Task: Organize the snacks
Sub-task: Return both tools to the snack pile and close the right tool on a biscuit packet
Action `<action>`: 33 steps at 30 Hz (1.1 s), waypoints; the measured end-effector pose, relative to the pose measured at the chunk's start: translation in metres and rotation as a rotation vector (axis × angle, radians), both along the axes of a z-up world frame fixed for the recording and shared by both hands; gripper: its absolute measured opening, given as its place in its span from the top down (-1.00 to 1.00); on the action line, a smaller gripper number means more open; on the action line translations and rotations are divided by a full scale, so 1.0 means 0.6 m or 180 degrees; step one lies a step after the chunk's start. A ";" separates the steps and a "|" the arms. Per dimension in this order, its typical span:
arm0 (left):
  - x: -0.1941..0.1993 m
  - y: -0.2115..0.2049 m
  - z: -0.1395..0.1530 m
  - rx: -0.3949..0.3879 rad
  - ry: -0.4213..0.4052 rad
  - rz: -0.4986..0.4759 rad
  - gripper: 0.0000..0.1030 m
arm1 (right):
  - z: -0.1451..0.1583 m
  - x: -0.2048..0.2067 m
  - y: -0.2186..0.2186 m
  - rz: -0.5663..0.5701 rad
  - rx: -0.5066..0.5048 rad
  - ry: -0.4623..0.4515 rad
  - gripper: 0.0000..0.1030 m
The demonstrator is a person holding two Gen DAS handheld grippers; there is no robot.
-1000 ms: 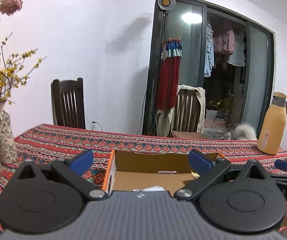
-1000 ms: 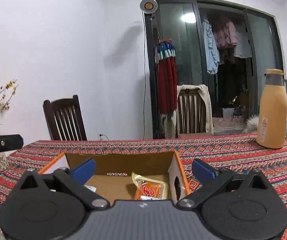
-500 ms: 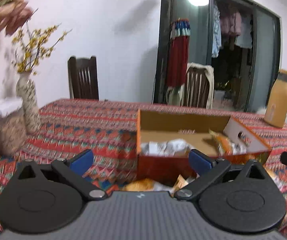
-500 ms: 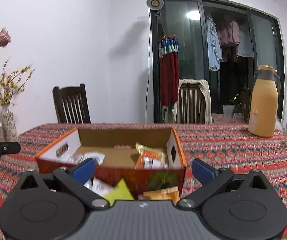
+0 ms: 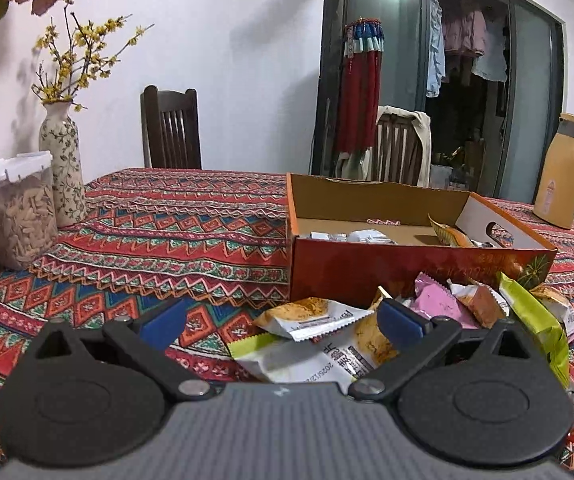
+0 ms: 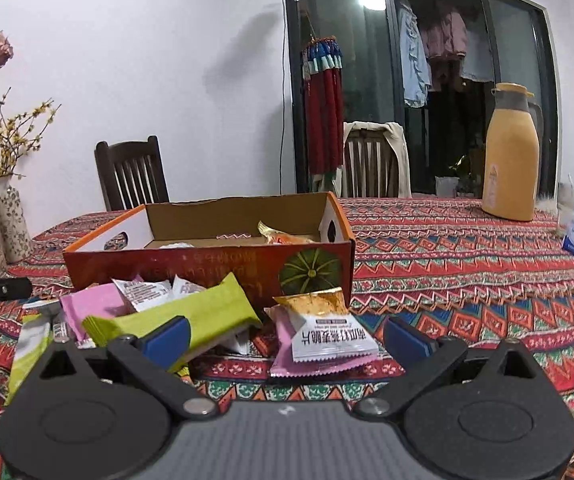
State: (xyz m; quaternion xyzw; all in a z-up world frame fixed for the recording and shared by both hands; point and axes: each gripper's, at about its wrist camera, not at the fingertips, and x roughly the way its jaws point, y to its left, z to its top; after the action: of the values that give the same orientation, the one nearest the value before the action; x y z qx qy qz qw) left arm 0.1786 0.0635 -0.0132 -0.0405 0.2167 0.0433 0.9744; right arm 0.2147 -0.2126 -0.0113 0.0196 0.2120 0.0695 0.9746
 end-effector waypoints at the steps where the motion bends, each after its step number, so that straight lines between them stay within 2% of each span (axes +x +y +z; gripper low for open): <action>1: -0.001 0.003 -0.001 -0.0035 -0.0018 -0.0002 -1.00 | -0.001 0.001 -0.001 0.0002 0.0022 -0.0008 -1.00; 5: 0.000 0.009 -0.005 -0.0116 -0.0014 0.0010 -1.00 | -0.008 0.000 -0.001 -0.0011 0.0046 -0.0067 -1.00; 11: 0.002 0.011 -0.006 -0.0158 -0.0001 -0.0018 -1.00 | -0.014 0.014 -0.004 -0.0054 0.0071 0.0064 -0.99; 14: 0.003 0.012 -0.007 -0.0172 0.0004 -0.0009 -1.00 | -0.009 0.016 -0.004 -0.0098 -0.0014 0.0069 -0.95; 16: 0.003 0.012 -0.007 -0.0182 0.0014 -0.0004 -1.00 | -0.001 0.019 -0.008 -0.0090 -0.0103 0.0061 -0.87; 17: 0.004 0.013 -0.007 -0.0190 0.0018 -0.0005 -1.00 | 0.003 0.022 -0.011 -0.0080 -0.0152 0.0068 -0.77; 21: 0.004 0.016 -0.008 -0.0224 0.0024 0.0007 -1.00 | 0.015 0.052 -0.016 0.0030 -0.0339 0.0231 -0.15; 25: 0.004 0.016 -0.007 -0.0231 0.0026 0.0021 -1.00 | 0.010 0.098 -0.015 0.0108 -0.0355 0.0408 -0.12; 29: 0.009 0.021 -0.009 -0.0291 0.0068 0.0026 -1.00 | -0.008 0.142 -0.033 0.0047 -0.0142 0.0624 -0.09; 31: 0.012 0.027 -0.009 -0.0350 0.0087 0.0025 -1.00 | -0.020 0.149 -0.042 0.0024 -0.0042 0.0697 0.00; 32: 0.013 0.028 -0.010 -0.0362 0.0095 0.0032 -1.00 | -0.022 0.147 -0.045 0.0019 0.0007 0.0676 0.19; 33: 0.014 0.029 -0.010 -0.0371 0.0101 0.0043 -1.00 | -0.020 0.143 -0.045 0.0011 0.0008 0.0650 0.26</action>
State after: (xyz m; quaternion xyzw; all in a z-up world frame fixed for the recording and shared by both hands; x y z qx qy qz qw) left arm 0.1868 0.0810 -0.0192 -0.0979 0.2340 0.0379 0.9666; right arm 0.3004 -0.2395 -0.0236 0.0274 0.3102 0.0690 0.9478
